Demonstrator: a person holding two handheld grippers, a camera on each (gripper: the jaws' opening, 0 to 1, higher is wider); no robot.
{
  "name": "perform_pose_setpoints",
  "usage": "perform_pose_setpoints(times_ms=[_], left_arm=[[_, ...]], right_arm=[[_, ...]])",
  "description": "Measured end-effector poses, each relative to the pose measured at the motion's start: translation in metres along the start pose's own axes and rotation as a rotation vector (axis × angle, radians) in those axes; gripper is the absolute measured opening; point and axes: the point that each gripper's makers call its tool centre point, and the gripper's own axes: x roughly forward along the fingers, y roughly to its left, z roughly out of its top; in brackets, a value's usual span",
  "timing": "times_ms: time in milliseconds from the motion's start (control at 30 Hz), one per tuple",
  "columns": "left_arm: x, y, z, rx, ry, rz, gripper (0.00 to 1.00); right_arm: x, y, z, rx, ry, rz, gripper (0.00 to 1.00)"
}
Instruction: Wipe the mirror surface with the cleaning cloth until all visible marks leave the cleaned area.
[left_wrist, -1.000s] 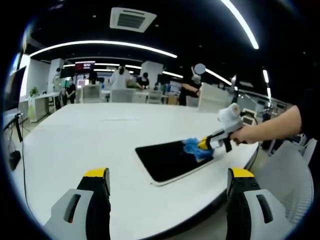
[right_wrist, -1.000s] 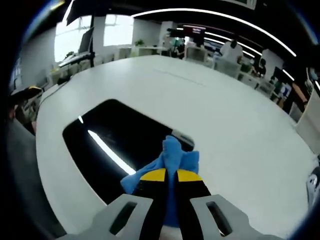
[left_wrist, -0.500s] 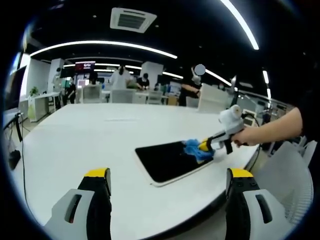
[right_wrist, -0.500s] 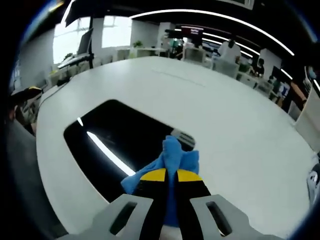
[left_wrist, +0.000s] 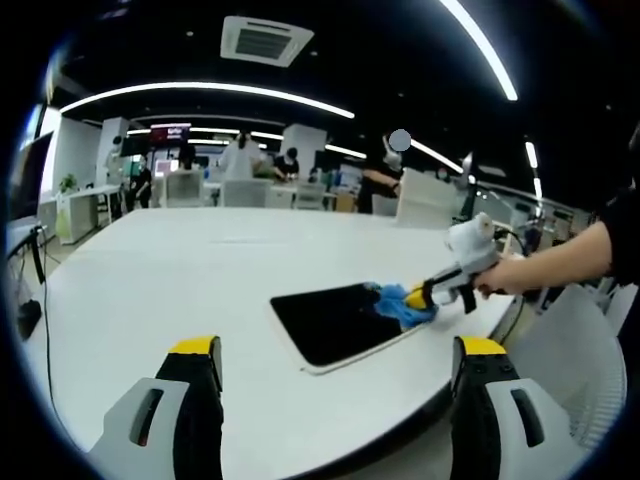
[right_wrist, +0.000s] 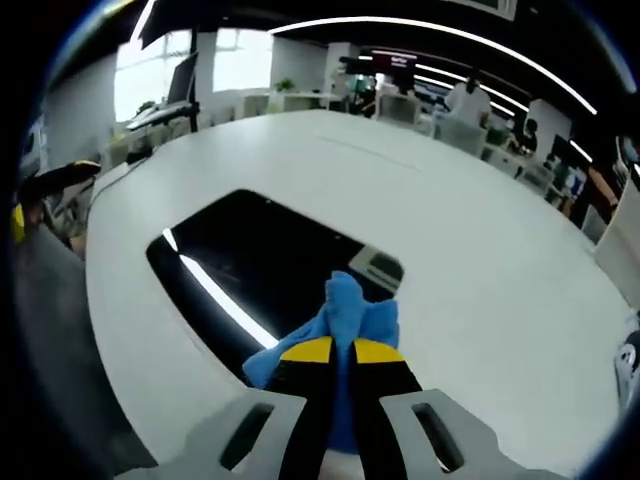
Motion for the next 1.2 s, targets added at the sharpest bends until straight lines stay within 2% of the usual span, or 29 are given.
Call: perform_pose_setpoints(times_ms=[533, 900, 1000, 1200], left_arm=[[0.0, 0.0, 0.0, -0.001, -0.002, -0.001, 0.95], [0.0, 0.0, 0.001, -0.002, -0.011, 0.004, 0.94], [0.0, 0.001, 0.001, -0.003, -0.01, 0.005, 0.93], [0.0, 0.0, 0.001, -0.003, -0.011, 0.003, 0.93]], right_arm=[[-0.014, 0.015, -0.01, -0.003, -0.006, 0.027, 0.0], [-0.015, 0.015, -0.009, -0.006, -0.002, 0.025, 0.0], [-0.014, 0.014, -0.009, 0.034, 0.001, 0.038, 0.0], [-0.014, 0.016, -0.009, 0.03, 0.013, 0.047, 0.0]])
